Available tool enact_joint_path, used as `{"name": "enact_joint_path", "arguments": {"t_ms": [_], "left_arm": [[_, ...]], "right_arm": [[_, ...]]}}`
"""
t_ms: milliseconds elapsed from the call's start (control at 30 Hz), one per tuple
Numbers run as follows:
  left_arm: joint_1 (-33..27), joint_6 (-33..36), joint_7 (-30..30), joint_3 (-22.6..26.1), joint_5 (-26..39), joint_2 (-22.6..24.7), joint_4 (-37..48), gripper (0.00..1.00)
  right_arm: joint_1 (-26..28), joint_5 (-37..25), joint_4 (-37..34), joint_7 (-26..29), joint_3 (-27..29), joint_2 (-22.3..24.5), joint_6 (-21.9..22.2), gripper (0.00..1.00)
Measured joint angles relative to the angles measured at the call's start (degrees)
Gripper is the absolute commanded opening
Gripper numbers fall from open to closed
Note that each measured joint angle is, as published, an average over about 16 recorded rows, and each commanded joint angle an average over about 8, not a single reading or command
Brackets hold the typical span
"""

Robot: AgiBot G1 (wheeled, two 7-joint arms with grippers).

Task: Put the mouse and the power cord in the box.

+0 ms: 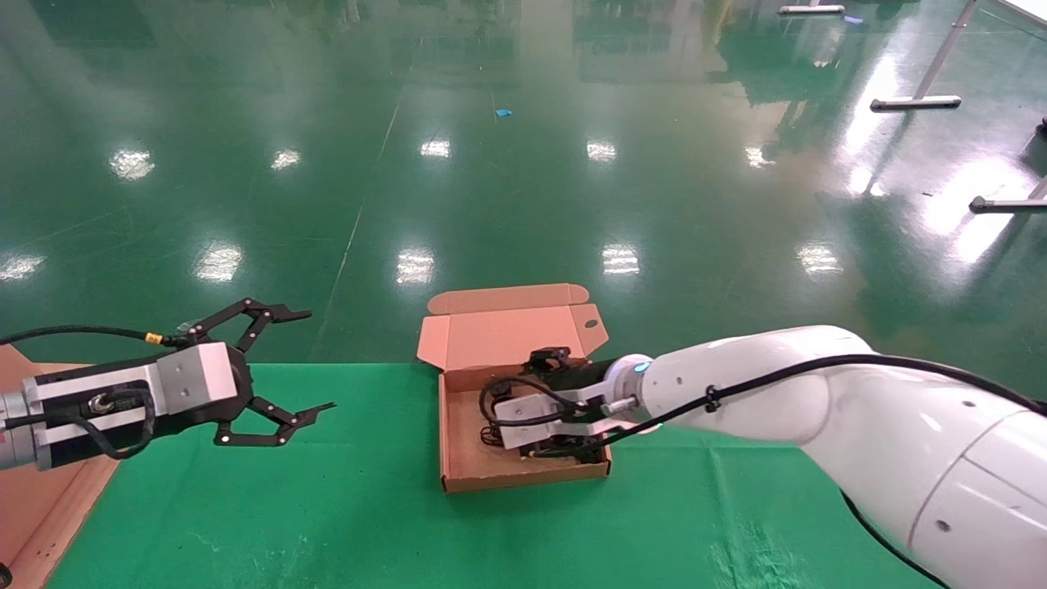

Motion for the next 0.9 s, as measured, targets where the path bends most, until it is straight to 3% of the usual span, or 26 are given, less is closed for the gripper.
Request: {"name": "enact_joint_path", "arguments": {"t_ms": [900], "left_arm": [[9.2,9.3,-26.5,-14.2,-1.3,-2.9,-18.4,1.00]], "right_arm": [[-14.6,20.6,14.9,7.5,28.3,18.2,-21.4,1.00]]}}
